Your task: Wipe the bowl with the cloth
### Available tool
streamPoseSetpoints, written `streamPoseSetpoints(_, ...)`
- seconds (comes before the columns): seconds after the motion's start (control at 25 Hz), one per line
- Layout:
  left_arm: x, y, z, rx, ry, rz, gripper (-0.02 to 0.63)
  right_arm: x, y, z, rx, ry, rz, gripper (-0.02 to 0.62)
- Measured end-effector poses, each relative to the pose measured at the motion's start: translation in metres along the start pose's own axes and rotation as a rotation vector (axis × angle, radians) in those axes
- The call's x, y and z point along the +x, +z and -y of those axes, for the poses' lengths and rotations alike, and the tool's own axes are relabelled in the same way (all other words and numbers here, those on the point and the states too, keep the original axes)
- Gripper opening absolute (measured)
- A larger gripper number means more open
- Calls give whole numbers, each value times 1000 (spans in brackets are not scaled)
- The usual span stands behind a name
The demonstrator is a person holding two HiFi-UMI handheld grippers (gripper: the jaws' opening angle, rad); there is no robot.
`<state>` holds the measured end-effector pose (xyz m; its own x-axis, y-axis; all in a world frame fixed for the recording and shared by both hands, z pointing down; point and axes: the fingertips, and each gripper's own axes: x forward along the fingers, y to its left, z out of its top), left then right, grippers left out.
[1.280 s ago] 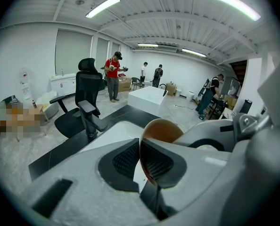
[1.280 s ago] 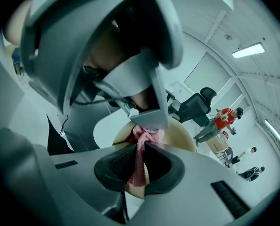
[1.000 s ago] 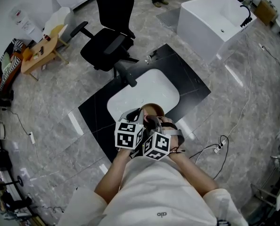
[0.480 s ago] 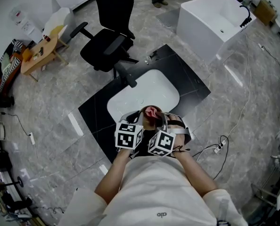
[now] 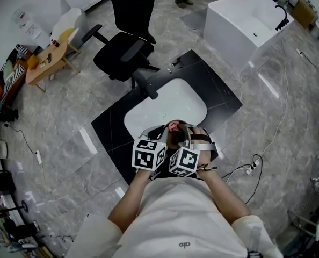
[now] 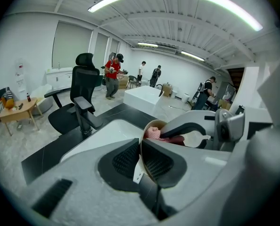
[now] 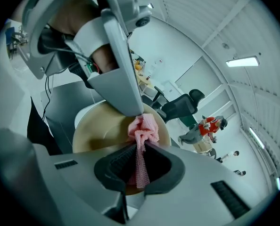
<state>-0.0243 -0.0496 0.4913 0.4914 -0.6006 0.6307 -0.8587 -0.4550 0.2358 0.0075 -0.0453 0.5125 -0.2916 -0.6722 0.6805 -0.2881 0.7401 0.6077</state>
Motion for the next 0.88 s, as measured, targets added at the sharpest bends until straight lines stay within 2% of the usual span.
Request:
streamPoseSetpoints(0.2,2,-4,-5,-9,6,-4,26,2,7,-19,13,64,23,29)
streamPoseSetpoints(0.28,2,-5,-8,-12,11,-7,26,0,8,-28,50,109,32,29)
streamPoseSetpoints(0.6,6,-9,-15,-6,30,-15,26,-7,22,-44,317,297,118,29)
streamPoseSetpoints(0.88,-1,-12,-36,-41,65,-11,25,-18,31,-31,648,433,238,29)
